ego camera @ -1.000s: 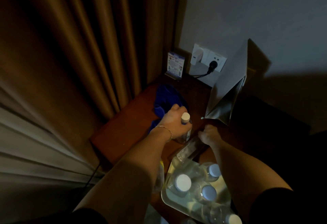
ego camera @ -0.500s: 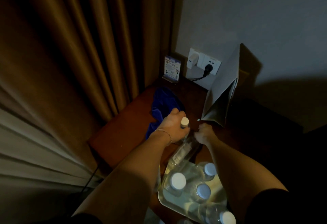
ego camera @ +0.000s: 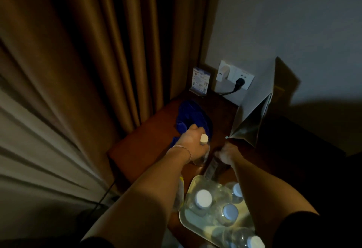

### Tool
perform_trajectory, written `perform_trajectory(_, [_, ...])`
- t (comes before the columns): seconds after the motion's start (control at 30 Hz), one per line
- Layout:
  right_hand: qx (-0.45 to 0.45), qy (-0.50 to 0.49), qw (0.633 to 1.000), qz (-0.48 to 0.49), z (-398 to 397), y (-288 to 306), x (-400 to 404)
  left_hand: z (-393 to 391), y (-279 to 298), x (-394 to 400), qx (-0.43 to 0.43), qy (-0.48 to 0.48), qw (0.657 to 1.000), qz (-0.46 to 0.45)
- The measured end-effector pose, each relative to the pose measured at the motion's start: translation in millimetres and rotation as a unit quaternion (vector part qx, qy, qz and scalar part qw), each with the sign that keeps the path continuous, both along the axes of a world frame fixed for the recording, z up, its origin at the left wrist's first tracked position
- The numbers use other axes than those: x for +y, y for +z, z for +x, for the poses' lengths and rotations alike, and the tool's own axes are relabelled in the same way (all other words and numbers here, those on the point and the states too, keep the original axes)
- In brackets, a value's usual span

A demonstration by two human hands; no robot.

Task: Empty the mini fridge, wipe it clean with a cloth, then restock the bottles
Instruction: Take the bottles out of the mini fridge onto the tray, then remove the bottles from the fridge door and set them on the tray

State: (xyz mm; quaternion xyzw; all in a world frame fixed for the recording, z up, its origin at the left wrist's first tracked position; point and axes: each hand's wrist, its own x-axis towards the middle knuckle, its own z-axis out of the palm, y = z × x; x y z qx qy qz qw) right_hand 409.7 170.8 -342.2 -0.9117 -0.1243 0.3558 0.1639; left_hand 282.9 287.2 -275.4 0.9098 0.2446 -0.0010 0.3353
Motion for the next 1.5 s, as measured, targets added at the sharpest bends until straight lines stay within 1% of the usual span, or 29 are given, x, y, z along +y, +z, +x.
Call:
perform_trajectory(0.07, [0.006, -0.016, 1.0, 0.005, -1.3, -2.3, -1.4, 1.6, -1.9, 0.1, -0.001, 0.006, 1.0, -0.003])
perform_trajectory(0.23, [-0.002, -0.014, 1.0, 0.02, 2.4, -9.9, 1.1, 4.9, -0.5, 0.6, 0.004, 0.003, 1.0, -0.002])
perform_trajectory(0.3, [0.006, -0.023, 0.999, 0.034, 1.6, -5.3, 3.8, 2.5, 0.8, -0.1, 0.004, 0.002, 1.0, 0.006])
perform_trajectory(0.37, [-0.007, -0.02, 0.999, 0.043, 1.2, 3.7, 7.0, -1.0, 2.6, -1.3, 0.002, 0.002, 1.0, 0.009])
perform_trajectory(0.47, [-0.054, 0.03, 0.997, 0.045, -4.2, 21.3, 12.5, -10.0, 12.0, -3.5, -0.009, 0.001, 1.0, 0.015])
perform_trajectory(0.57, [-0.111, 0.082, 0.988, 0.071, -20.5, 52.5, 14.5, -23.8, 31.0, -6.3, -0.022, -0.009, 0.999, 0.035])
perform_trajectory(0.67, [-0.177, 0.118, 0.971, 0.107, -43.4, 97.6, 7.4, -44.0, 63.4, -8.7, -0.04, -0.012, 0.997, 0.062])
perform_trajectory(0.77, [-0.252, 0.146, 0.947, 0.137, -72.4, 152.9, -5.2, -70.1, 104.1, -13.4, -0.074, -0.013, 0.994, 0.084])
perform_trajectory(0.93, [-0.337, 0.119, 0.911, 0.208, -141.5, 244.6, -43.4, -125.6, 170.0, -39.5, -0.145, -0.023, 0.983, 0.111])
perform_trajectory(1.03, [-0.378, 0.119, 0.888, 0.234, -183.7, 284.3, -75.9, -158.2, 201.3, -61.6, -0.162, -0.037, 0.978, 0.127])
perform_trajectory(1.13, [-0.397, 0.1, 0.878, 0.246, -220.5, 314.1, -111.6, -187.1, 225.2, -88.7, -0.183, -0.049, 0.974, 0.128])
perform_trajectory(1.23, [-0.399, 0.109, 0.876, 0.248, -252.3, 330.1, -148.3, -215.6, 239.2, -119.8, -0.184, -0.063, 0.973, 0.129])
perform_trajectory(1.3, [-0.39, 0.117, 0.882, 0.239, -274.5, 332.8, -172.9, -234.0, 239.4, -141.9, -0.179, -0.076, 0.972, 0.131])
perform_trajectory(1.37, [-0.382, 0.12, 0.888, 0.225, -297.9, 330.6, -199.3, -251.6, 234.0, -167.1, -0.172, -0.084, 0.974, 0.123])
perform_trajectory(1.5, [-0.365, 0.115, 0.902, 0.197, -341.3, 316.4, -259.1, -282.1, 213.8, -226.6, -0.153, -0.07, 0.981, 0.094])
